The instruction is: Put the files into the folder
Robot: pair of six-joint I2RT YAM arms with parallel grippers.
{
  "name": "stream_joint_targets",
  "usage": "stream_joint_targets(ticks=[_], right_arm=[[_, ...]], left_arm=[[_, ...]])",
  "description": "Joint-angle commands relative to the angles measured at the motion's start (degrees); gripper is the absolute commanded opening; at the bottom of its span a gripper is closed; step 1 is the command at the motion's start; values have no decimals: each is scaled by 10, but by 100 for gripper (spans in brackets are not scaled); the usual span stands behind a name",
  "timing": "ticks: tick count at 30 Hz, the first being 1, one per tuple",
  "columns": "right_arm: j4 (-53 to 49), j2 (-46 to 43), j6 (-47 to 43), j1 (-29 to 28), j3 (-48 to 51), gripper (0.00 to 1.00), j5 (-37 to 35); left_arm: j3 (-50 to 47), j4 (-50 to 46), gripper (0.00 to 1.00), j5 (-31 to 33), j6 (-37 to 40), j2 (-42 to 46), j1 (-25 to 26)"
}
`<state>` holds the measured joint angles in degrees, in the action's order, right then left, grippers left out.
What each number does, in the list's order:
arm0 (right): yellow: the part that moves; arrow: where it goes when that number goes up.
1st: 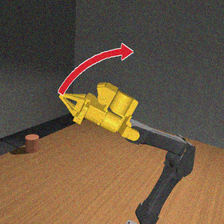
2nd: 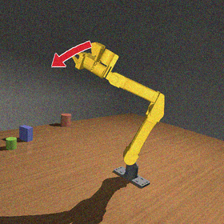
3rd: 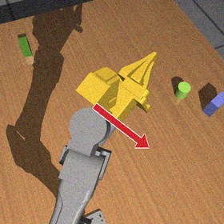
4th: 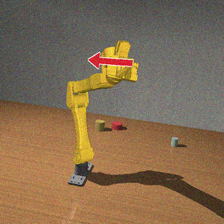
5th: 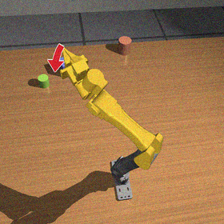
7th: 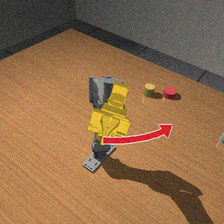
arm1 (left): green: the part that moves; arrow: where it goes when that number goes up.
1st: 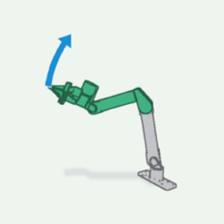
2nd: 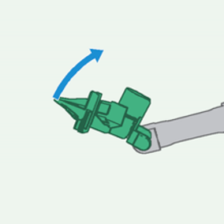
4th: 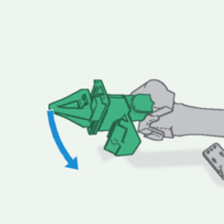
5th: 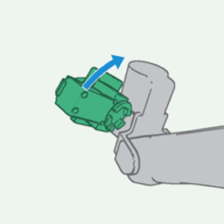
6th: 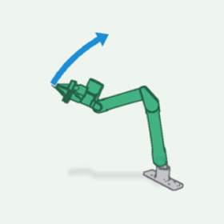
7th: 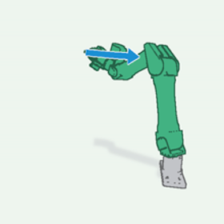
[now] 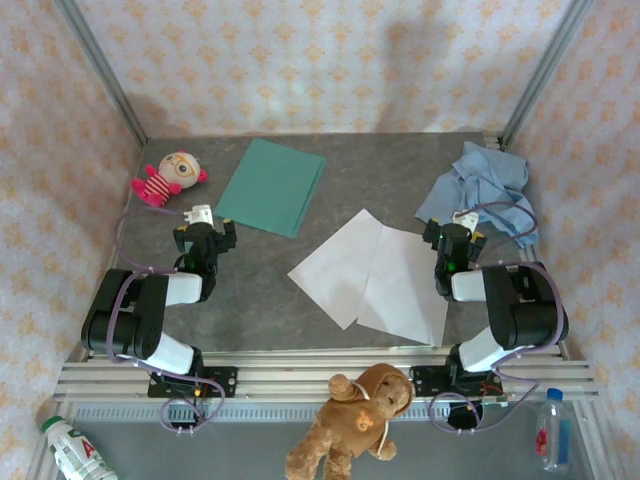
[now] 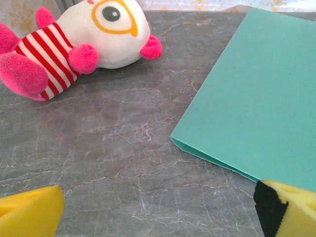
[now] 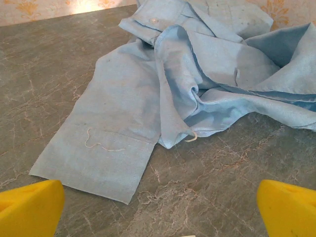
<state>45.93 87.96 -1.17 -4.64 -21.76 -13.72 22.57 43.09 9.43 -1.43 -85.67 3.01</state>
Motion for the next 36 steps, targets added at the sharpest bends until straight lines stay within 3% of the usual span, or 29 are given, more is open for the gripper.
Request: stream_joint_targets(ticks=[1,23,26,31,34,36], right_arm=[[17,-5,6,4,-9,100,-20],[18,-19,7,4,-4,100,-20],[-22,-71,3,4,-2,100,-15],[-237,-198,60,4,-47,100,-23],[-354,-266,147,4,-80,100,36],[-410,-290,208,4,-103,100,97]], left_arm=[[13,3,100,15,7,0,3],[13,-2,100,13,9,10,4],[38,-106,100,45,1,74,11],[63,-217,100,99,-33,190,38],[142,-360,100,118,-121,208,49],[221,-458,100,93,-165,175,54]])
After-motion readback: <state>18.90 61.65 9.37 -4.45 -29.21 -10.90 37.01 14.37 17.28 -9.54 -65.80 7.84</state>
